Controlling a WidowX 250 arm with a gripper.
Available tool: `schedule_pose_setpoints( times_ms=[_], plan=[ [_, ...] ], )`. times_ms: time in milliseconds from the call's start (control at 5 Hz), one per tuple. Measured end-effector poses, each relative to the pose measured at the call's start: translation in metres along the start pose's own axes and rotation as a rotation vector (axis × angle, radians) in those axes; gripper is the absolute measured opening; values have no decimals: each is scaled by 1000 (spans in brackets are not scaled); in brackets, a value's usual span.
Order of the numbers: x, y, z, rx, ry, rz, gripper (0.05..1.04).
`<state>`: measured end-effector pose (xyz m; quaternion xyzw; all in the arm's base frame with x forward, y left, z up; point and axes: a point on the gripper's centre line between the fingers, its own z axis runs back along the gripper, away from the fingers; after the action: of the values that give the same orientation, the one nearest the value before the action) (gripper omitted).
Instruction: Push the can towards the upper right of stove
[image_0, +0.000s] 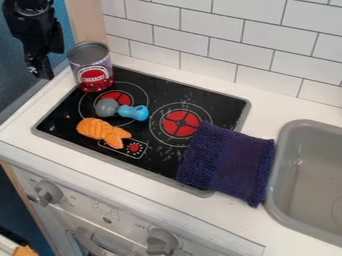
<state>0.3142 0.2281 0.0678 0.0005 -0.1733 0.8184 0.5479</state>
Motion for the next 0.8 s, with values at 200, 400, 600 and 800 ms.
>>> schedule_pose_setpoints(
  times_ms=[200,400,600,800],
  plan=[
    [-3,-7,-11,11,20,9,1000],
    [-9,-4,-17,31,41,1,1000],
    [-33,5,-22,49,79,-75,1000],
    [-57,10,-18,38,103,-147,1000]
  ],
)
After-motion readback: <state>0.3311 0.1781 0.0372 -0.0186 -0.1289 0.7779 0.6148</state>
